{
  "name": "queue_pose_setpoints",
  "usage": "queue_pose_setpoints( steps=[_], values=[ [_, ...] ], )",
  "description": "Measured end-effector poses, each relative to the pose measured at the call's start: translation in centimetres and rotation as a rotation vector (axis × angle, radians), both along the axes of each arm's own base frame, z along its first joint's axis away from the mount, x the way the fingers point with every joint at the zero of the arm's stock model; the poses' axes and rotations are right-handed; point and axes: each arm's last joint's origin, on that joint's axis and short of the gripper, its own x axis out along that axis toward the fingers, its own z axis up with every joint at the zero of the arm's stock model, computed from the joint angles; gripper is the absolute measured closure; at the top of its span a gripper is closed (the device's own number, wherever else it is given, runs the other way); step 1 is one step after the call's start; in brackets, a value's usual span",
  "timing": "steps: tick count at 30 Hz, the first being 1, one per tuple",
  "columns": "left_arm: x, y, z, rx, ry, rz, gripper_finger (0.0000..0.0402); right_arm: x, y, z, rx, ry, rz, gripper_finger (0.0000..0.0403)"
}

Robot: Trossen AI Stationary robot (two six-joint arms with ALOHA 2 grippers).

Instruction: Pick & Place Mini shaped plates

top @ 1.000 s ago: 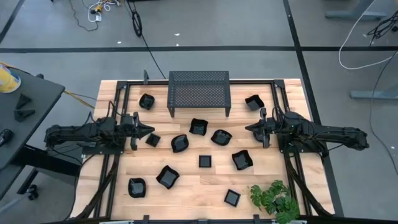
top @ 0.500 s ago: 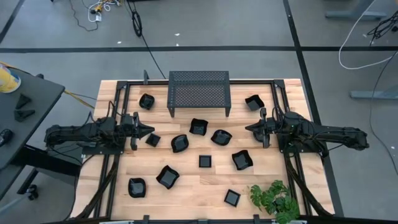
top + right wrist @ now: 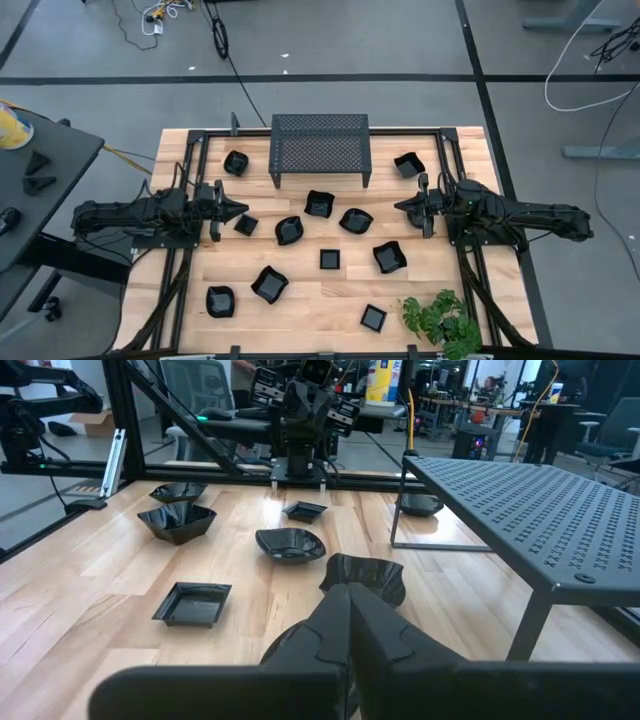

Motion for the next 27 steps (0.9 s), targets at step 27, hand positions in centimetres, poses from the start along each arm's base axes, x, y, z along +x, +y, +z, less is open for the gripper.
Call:
queue_pose_setpoints(
  steps=[27],
  values=[
    [0.0,0.0,0.0,0.000,0.000,0.000,0.0376,-0.9,0.0,5.2,0.499,-0.554,0.051,0.0399]
  ],
)
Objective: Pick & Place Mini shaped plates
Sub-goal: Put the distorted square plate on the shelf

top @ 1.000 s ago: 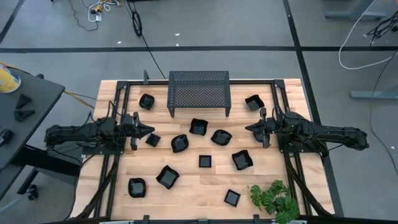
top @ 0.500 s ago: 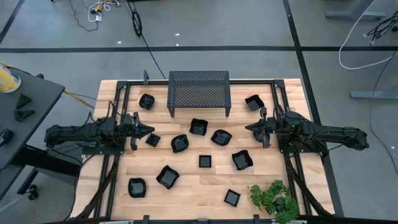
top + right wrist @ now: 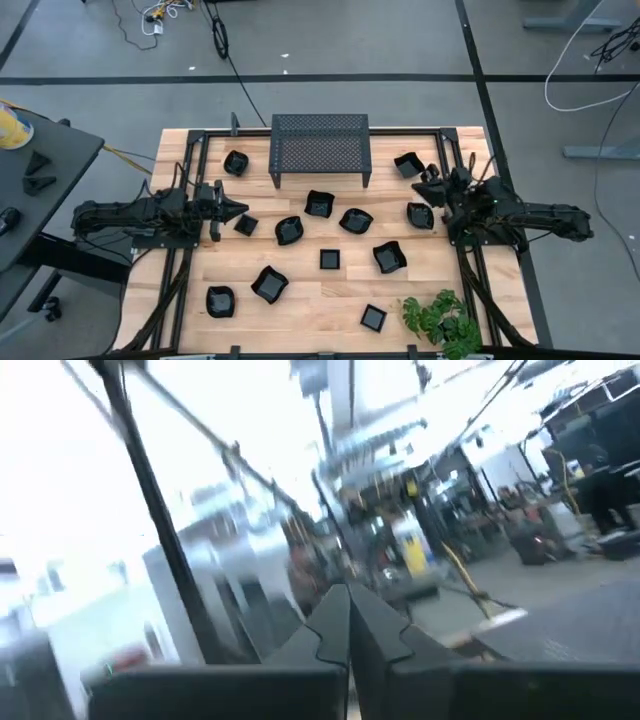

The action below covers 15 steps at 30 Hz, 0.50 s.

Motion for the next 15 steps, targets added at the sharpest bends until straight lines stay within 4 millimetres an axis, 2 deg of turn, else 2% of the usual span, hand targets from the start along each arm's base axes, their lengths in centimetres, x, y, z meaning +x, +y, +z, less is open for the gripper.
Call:
queue_pose_setpoints(
  steps=[7,15],
  values=[
    [0.0,0.0,0.0,0.000,0.000,0.000,0.0376,-0.9,-0.4,1.5,0.191,-0.210,-0.081,0.0399],
    [0.0,0.0,0.0,0.000,0.000,0.000,0.0376,-3.7,0.1,4.4,0.094,-0.594,-0.107,0.0399]
  ],
)
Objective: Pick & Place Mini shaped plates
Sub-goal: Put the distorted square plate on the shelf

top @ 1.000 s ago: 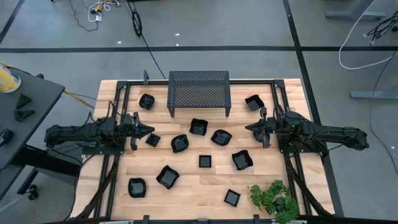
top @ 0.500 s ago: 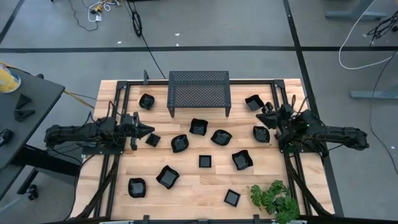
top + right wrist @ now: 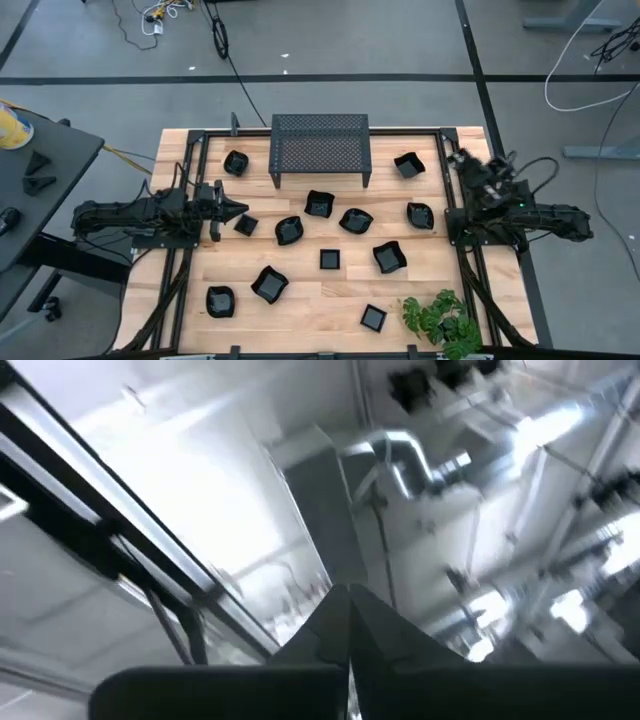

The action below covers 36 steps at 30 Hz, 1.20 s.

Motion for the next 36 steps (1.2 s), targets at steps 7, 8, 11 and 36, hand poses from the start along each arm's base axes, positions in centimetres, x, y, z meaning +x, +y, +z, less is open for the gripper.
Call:
queue_pose_setpoints(
  steps=[7,8,11,36],
  values=[
    [0.0,0.0,0.0,0.000,0.000,0.000,0.0376,-1.0,0.2,3.9,-0.059,-0.010,-0.094,0.0399],
    [0.0,0.0,0.0,0.000,0.000,0.000,0.0376,-1.0,0.2,4.4,-0.059,0.011,-0.099,0.0399],
    [0.0,0.0,0.0,0.000,0.000,0.000,0.0376,-1.1,0.2,6.2,-0.049,0.097,-0.095,0.0399],
    [-1.1,0.0,5.3,-0.078,-0.292,-0.021,0.0376,-1.8,0.8,19.3,-0.234,0.884,-0.082,0.0399]
  ],
)
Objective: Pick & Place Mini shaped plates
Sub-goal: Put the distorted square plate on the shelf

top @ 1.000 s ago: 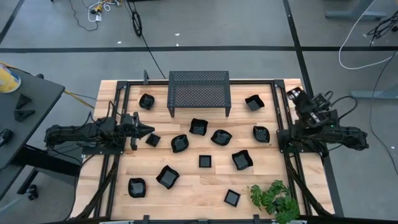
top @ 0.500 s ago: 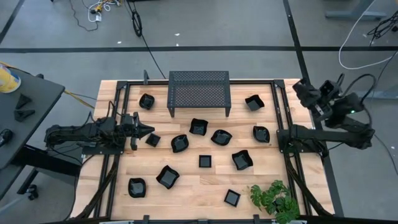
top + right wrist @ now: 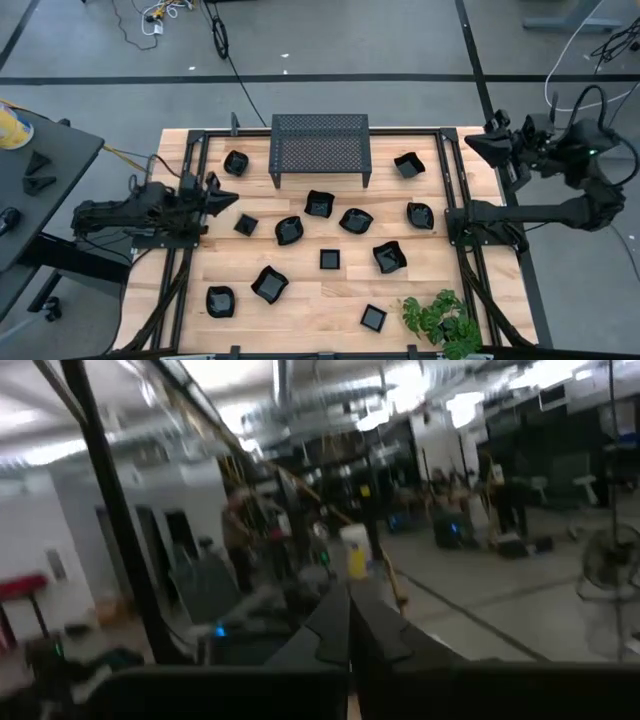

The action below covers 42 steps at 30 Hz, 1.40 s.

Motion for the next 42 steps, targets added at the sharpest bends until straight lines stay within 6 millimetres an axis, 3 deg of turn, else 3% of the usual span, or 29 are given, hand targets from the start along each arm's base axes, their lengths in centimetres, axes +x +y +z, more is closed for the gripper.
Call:
queue_pose_setpoints(
  steps=[12,18,23,33,42],
  values=[
    [-6.0,0.1,11.7,0.098,0.139,0.004,0.0376,-1.8,0.3,3.2,-0.107,0.189,-0.033,0.0399],
    [-8.5,0.1,17.1,0.181,0.192,0.017,0.0376,-3.0,0.4,3.4,-0.142,0.259,-0.065,0.0399],
    [-10.0,0.1,20.4,0.241,0.234,0.021,0.0376,-3.3,0.4,2.5,-0.216,0.383,-0.080,0.0399],
    [-11.5,0.2,23.2,0.328,0.401,0.027,0.0376,-3.8,0.2,0.7,-0.300,0.613,-0.148,0.0399],
    [-11.4,0.2,21.8,0.379,0.546,0.017,0.0376,-4.4,0.2,-0.2,-0.297,0.708,-0.150,0.0399]
  ],
)
